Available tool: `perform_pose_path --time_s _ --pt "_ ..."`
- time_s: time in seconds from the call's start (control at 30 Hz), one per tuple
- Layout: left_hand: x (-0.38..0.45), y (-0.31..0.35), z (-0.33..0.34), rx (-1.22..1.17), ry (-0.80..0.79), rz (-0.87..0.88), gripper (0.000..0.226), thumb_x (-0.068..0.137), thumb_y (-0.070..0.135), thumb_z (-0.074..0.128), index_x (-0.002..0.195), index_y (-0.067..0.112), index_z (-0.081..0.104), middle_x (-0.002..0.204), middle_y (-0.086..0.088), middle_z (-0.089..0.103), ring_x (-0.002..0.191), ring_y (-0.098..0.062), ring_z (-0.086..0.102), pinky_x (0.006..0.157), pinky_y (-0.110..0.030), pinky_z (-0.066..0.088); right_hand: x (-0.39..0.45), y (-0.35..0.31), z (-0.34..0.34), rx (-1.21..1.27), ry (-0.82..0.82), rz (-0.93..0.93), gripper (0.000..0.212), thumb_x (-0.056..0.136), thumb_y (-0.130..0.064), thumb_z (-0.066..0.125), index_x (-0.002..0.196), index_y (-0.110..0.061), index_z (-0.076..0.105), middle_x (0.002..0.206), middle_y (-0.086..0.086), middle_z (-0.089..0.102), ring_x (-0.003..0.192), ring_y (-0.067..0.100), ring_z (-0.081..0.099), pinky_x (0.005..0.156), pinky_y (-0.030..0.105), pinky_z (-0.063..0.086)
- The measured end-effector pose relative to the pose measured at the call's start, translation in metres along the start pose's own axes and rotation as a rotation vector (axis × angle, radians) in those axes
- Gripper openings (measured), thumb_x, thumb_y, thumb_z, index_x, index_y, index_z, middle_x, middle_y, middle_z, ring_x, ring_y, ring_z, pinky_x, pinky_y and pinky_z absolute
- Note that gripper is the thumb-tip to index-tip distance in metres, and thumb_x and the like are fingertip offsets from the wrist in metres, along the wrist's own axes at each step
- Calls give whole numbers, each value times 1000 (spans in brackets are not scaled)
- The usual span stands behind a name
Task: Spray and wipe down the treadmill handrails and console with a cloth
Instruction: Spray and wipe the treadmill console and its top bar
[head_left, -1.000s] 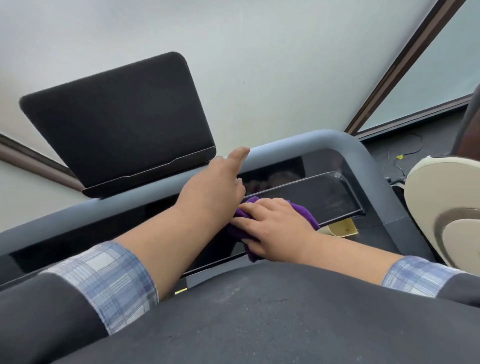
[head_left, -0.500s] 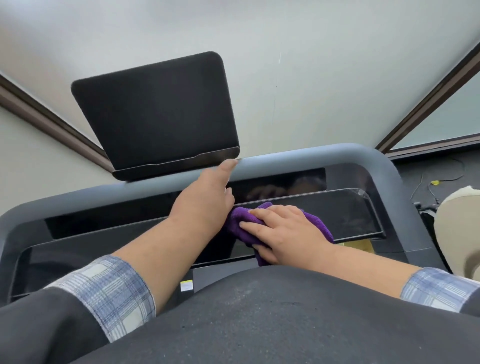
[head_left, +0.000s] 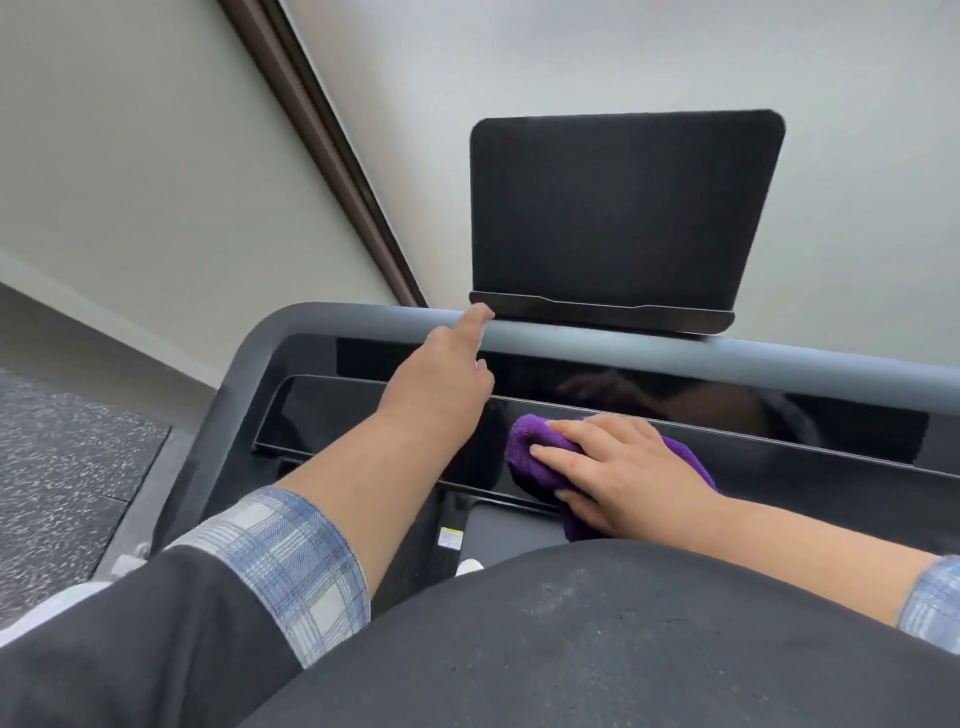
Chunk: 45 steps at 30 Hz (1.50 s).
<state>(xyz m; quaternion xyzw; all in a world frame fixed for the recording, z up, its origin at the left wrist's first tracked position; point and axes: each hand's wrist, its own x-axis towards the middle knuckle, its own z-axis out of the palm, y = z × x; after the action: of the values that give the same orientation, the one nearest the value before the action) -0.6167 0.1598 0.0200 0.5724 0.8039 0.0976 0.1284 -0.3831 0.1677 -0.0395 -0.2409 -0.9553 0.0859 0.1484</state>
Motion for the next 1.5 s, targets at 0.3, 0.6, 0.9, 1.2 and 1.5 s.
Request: perform_pose_path --time_s 0.3,0.6,0.9,1.2,1.5 --pt "11 -70 -11 20 -2 -9 56 100 26 45 147 41 19 104 -3 51 74 -21 57 63 -40 53 26 -30 28 -17 -4 65 42 91 -44 53 131 -29 56 134 1 62 109 32 61 89 47 51" --pt "43 -120 -28 -6 -28 -36 46 98 18 44 135 38 28 106 -2 50 65 -16 52 54 -36 48 42 -53 32 -87 4 136 45 89 -38 67 132 -28 56 134 2 62 107 33 63 86 48 52" --pt "33 -42 -10 -5 -71 374 57 98 25 47 148 38 23 112 -4 60 85 -25 62 74 -39 55 35 -55 15 -89 -5 278 36 91 -38 58 122 -25 70 132 5 64 107 34 64 87 48 54" --pt "49 77 29 197 -207 620 57 98 20 44 145 42 21 97 -1 41 71 -23 49 58 -37 37 8 -31 12 -106 -207 477 61 83 -67 51 135 -36 56 141 -2 54 129 26 47 99 48 43" --pt "38 79 22 23 -206 579 58 97 25 49 148 43 26 111 0 51 88 -26 61 79 -42 54 -14 -16 -6 166 115 525 44 90 -35 56 131 -20 65 136 6 60 110 34 59 95 46 49"
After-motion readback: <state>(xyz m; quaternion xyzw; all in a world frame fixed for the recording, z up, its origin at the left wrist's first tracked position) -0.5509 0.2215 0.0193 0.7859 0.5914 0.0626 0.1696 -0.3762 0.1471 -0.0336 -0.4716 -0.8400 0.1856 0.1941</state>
